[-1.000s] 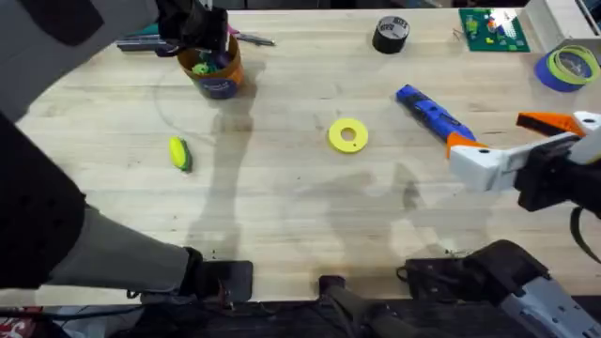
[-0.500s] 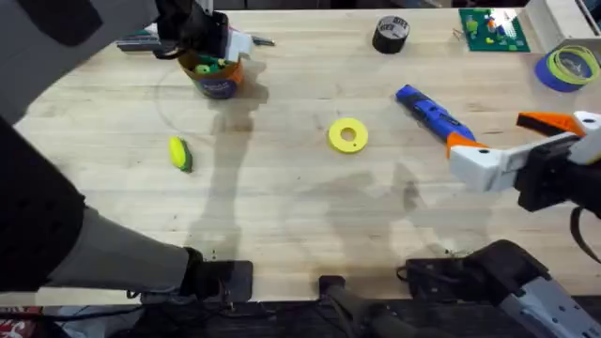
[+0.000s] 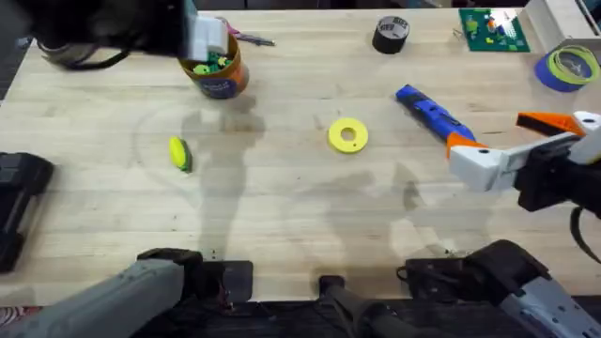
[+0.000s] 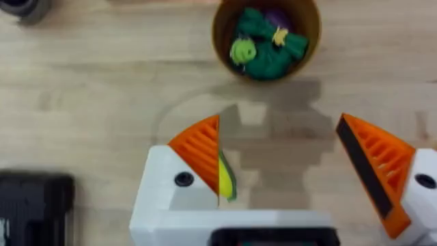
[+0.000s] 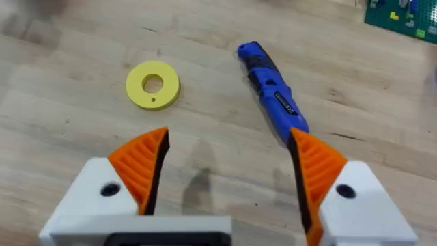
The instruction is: Pick up the gripper from the table and insert it into the empty holder that is missing its gripper. Then pick up a screw, insert it into the mounting hole, and use the screwdriver to tighten it. Finally, clean up the table by picking up the vegetable and placing it into the bucket.
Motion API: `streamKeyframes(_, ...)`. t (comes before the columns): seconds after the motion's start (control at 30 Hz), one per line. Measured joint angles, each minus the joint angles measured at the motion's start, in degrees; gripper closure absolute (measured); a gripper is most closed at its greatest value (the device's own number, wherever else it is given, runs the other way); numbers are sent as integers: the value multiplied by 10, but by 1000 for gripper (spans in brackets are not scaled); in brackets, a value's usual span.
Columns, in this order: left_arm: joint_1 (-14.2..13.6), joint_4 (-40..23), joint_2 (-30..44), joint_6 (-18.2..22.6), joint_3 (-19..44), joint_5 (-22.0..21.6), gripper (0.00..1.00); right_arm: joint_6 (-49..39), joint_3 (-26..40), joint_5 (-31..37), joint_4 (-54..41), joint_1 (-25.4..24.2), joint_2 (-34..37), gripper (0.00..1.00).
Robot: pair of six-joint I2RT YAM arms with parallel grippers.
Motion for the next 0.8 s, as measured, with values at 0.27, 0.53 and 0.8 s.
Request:
streamKeyframes(0.27,0,-202,-102,-78,0,2,15,0,0,0,0,0,0,6)
streamKeyframes(0.53,0,-273,-110,-116,0,13,15,0,0,0,0,0,0,6)
streamKeyframes(0.8,0,-252,-110,-159,-35,5,15,0,0,0,0,0,0,6)
